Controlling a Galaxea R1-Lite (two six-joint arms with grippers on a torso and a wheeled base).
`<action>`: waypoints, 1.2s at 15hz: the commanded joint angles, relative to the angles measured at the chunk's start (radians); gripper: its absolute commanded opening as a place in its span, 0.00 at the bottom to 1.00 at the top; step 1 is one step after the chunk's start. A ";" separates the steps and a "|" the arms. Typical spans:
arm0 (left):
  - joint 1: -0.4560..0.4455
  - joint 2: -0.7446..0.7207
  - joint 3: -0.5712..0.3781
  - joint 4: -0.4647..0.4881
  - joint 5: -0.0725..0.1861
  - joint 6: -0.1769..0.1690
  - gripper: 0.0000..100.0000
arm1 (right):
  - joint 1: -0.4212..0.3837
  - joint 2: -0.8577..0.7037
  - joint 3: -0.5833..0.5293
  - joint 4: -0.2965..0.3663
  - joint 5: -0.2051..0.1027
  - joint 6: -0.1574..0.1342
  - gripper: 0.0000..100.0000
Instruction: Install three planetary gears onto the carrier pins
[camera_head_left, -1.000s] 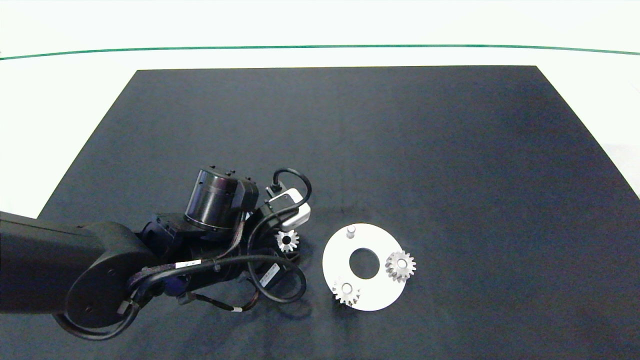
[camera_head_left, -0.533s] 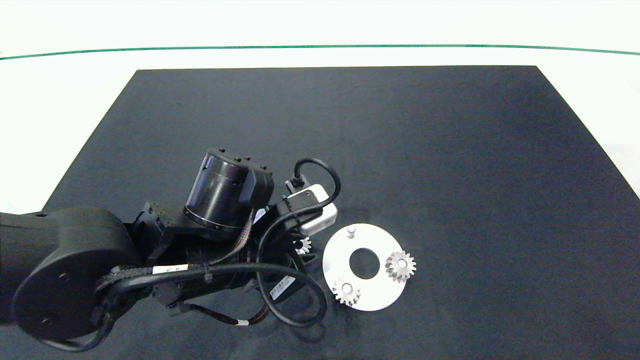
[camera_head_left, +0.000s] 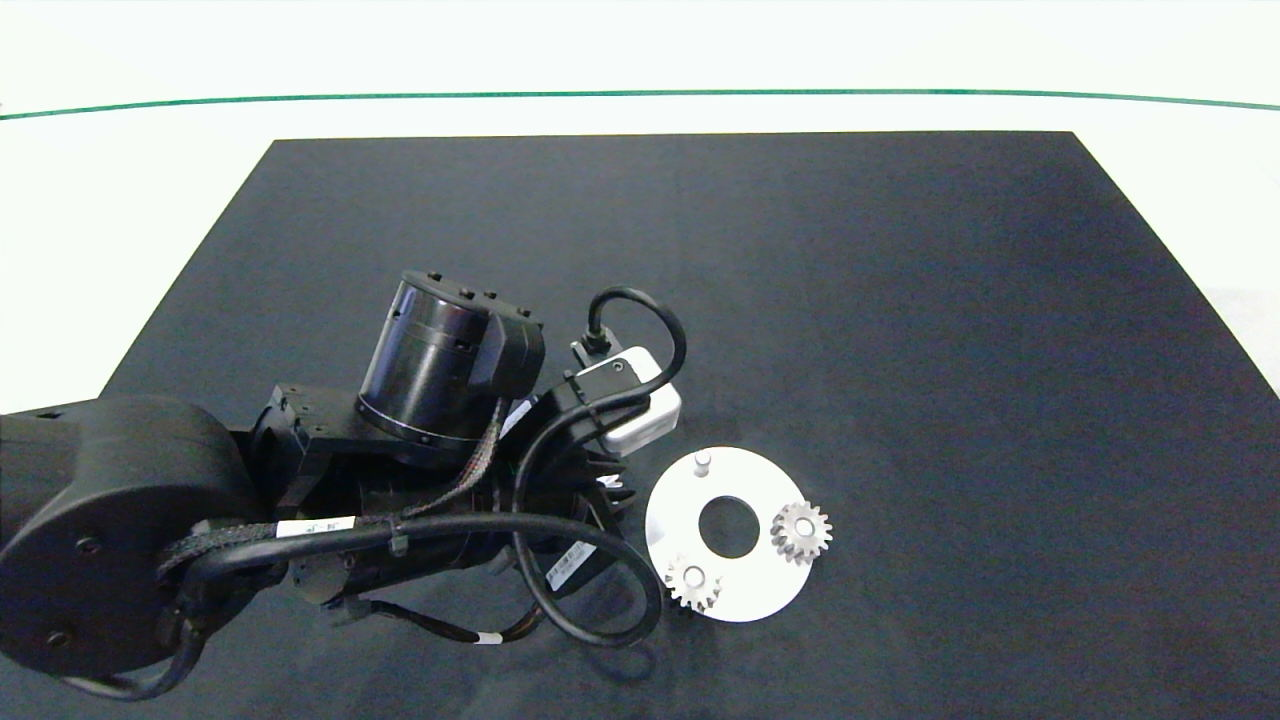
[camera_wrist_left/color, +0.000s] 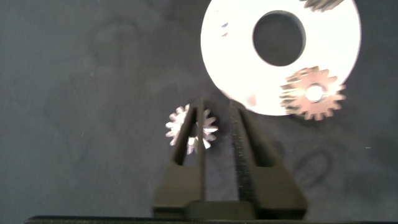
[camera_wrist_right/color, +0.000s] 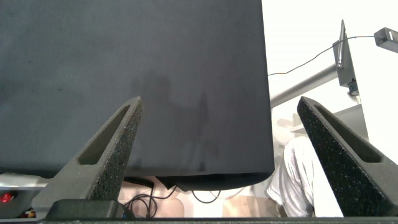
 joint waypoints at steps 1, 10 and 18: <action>0.025 0.003 0.020 -0.002 -0.001 -0.001 1.00 | 0.001 -0.001 0.000 0.004 -0.003 -0.002 1.00; 0.088 0.078 0.115 -0.157 -0.012 -0.001 1.00 | 0.001 -0.001 0.003 0.004 -0.003 -0.002 1.00; 0.100 0.103 0.127 -0.202 -0.038 0.002 0.93 | 0.001 0.001 0.005 0.006 -0.003 -0.002 1.00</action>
